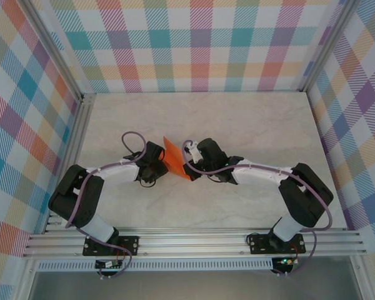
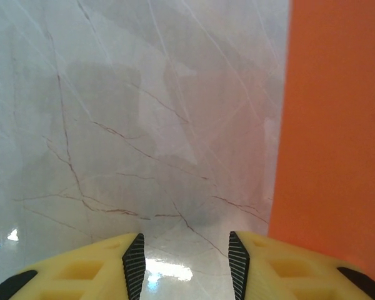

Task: Fold a paper plane with a square sheet of paper (pick it up from the middle)
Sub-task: Fold the wing for the fifth time at the center of the table.

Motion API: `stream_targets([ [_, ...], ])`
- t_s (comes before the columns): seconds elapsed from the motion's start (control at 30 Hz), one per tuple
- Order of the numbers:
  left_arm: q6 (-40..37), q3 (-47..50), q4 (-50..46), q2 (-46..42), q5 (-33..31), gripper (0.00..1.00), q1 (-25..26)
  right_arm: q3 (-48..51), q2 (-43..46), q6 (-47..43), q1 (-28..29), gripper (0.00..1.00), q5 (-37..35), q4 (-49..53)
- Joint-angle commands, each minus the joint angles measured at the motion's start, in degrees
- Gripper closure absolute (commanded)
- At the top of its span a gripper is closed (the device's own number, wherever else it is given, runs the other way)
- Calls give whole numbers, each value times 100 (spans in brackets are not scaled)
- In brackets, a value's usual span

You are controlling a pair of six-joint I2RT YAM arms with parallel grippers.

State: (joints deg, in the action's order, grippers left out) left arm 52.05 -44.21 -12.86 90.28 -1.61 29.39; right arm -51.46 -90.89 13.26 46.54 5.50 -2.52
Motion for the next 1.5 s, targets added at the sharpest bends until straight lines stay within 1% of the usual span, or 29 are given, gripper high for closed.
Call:
stream_targets([
  [0.0, 146, 96, 609, 127, 163, 56, 85, -65, 186, -30, -40, 99, -971, 395],
  [0.17, 158, 226, 488, -51, 61, 55, 85, -149, 239, -396, -40, 100, -2102, 653],
  [0.3, 149, 219, 285, -109, -110, 54, 85, -275, 70, -770, -40, 99, -2274, 752],
  [0.47, 181, 319, 199, -192, -214, 54, 85, -390, -343, -1064, 35, 99, -2072, 791],
  [0.6, 198, 330, 118, -255, -276, 53, 79, -444, -529, -1193, 203, 99, -1720, 831],
  [0.77, 254, 367, 40, -248, -367, 53, 64, -384, -517, -992, 244, 99, -904, 763],
  [0.9, 295, 427, -83, -264, -454, 53, 58, -297, -493, -904, 250, 98, -733, 651],
  [1.0, 319, 492, -177, -305, -507, 53, 19, -210, -385, -932, 259, 98, -1008, 584],
  [1.13, 314, 553, -195, -370, -497, 53, -11, -80, -28, -894, 259, 99, -2212, 552],
  [1.2, 314, 551, -169, -411, -466, 53, -13, -67, 156, -991, 259, 99, -2680, 607],
  [1.3, 267, 499, -174, -449, -413, 53, -21, -111, 291, -1263, 259, 99, -3020, 707],
  [1.47, 215, 425, -237, -590, -375, 52, -29, -248, 88, -1670, 259, 99, -3498, 832],
])
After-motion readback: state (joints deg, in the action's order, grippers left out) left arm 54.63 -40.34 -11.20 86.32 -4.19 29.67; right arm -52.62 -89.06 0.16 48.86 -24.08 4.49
